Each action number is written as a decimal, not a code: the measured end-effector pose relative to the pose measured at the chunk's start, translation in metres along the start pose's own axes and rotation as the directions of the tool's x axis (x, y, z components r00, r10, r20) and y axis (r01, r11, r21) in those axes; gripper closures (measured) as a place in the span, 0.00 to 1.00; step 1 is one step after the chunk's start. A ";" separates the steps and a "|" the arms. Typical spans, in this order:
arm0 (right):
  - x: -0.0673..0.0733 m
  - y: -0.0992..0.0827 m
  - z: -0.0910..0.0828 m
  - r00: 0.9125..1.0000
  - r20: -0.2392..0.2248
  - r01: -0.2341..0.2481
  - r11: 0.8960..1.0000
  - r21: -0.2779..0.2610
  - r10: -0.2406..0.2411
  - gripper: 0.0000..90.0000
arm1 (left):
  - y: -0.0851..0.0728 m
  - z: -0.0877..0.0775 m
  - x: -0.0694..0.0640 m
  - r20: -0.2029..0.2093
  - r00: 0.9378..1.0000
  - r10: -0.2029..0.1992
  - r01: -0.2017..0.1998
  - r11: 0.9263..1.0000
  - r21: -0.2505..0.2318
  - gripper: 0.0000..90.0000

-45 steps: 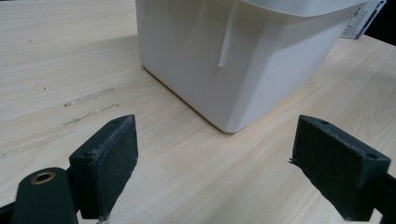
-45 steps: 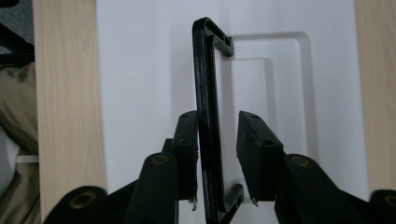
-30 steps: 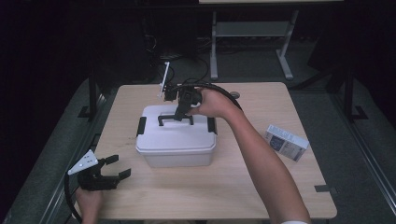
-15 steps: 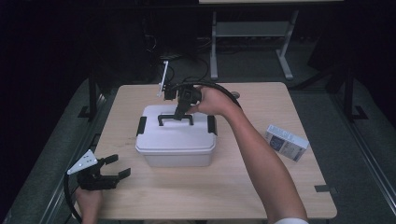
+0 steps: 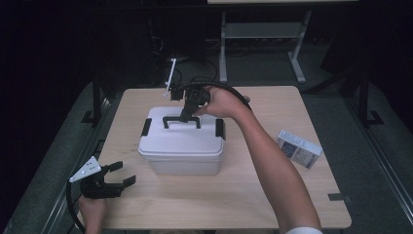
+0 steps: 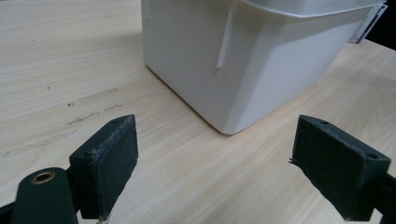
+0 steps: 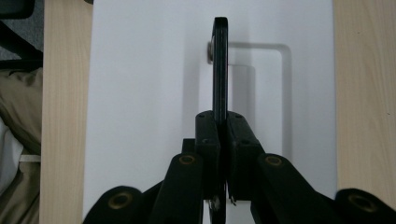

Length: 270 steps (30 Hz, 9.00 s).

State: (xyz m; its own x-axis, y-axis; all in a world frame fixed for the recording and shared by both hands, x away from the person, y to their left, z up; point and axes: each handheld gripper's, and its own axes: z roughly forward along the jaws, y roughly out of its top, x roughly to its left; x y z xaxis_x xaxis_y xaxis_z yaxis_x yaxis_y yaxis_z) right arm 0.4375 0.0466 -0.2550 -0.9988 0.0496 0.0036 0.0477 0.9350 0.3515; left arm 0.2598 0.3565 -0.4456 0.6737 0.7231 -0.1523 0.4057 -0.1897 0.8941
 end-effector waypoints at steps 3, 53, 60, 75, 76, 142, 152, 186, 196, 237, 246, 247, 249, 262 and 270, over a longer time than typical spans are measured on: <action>0.002 0.000 -0.006 1.000 0.005 0.009 1.000 -0.003 -0.009 0.94 | 0.000 0.000 0.000 -0.001 1.000 -0.001 0.001 1.000 -0.003 0.15; 0.085 -0.165 -0.106 0.981 0.113 -0.149 0.986 -0.074 0.157 0.94 | -0.001 0.002 -0.003 0.002 1.000 0.005 -0.005 1.000 0.020 0.15; 0.095 -0.191 -0.112 0.974 0.124 -0.183 0.980 -0.076 0.192 0.94 | -0.001 0.002 -0.003 0.000 1.000 0.002 -0.002 1.000 0.020 0.15; 0.114 -0.236 -0.108 0.964 0.114 -0.234 0.969 -0.081 0.242 0.94 | -0.001 0.004 -0.004 -0.004 1.000 0.001 -0.001 1.000 0.027 0.15; 0.115 -0.239 -0.107 0.963 0.114 -0.235 0.968 -0.085 0.243 0.94 | -0.001 0.004 -0.004 -0.005 1.000 0.001 -0.001 1.000 0.026 0.15; 0.113 -0.309 0.027 0.933 -0.003 -0.360 0.933 -0.022 0.360 0.94 | 0.000 0.003 -0.003 -0.006 1.000 0.006 -0.006 1.000 0.015 0.15; 0.113 -0.311 0.029 0.928 -0.009 -0.371 0.928 -0.025 0.371 0.93 | 0.000 0.004 -0.003 -0.006 1.000 0.007 -0.007 1.000 0.018 0.15; 0.117 -0.304 0.020 0.929 -0.068 -0.367 0.929 -0.046 0.364 0.78 | 0.001 0.004 -0.003 -0.007 1.000 0.006 -0.006 1.000 0.014 0.15; 0.117 -0.306 0.010 0.927 -0.041 -0.374 0.926 -0.056 0.372 0.77 | 0.001 0.004 -0.003 -0.008 1.000 0.005 -0.005 1.000 0.013 0.15; 0.058 -0.337 -0.035 0.840 0.146 -0.512 0.852 -0.106 0.523 0.53 | 0.000 0.003 -0.002 -0.013 1.000 0.005 -0.005 1.000 0.013 0.15; 0.046 -0.346 -0.031 0.816 0.174 -0.542 0.835 -0.100 0.551 0.48 | 0.000 0.003 -0.002 -0.014 1.000 0.004 -0.004 1.000 0.018 0.15; 0.045 -0.347 -0.031 0.813 0.177 -0.545 0.832 -0.102 0.554 0.48 | 0.000 0.003 -0.002 -0.014 1.000 0.004 -0.004 1.000 0.018 0.15; 0.044 -0.349 -0.030 0.810 0.181 -0.549 0.830 -0.101 0.558 0.47 | 0.000 0.003 -0.002 -0.014 1.000 0.004 -0.003 1.000 0.017 0.15; 0.031 -0.358 -0.024 0.798 0.188 -0.568 0.819 -0.086 0.573 0.45 | 0.000 0.002 -0.002 -0.014 1.000 0.000 0.000 1.000 0.015 0.15; 0.025 -0.361 -0.020 0.793 0.187 -0.577 0.813 -0.078 0.581 0.45 | 0.000 0.002 -0.002 -0.014 1.000 0.000 0.000 1.000 0.014 0.15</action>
State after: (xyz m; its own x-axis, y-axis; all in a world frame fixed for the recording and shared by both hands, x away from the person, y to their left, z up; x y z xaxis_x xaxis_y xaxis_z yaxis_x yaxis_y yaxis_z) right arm 0.3948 -0.2967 -0.3636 -0.7612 0.6477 0.0322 0.6142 0.7041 0.3564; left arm 0.2596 0.3538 -0.4466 0.6648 0.7325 -0.1463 0.4145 -0.1989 0.8881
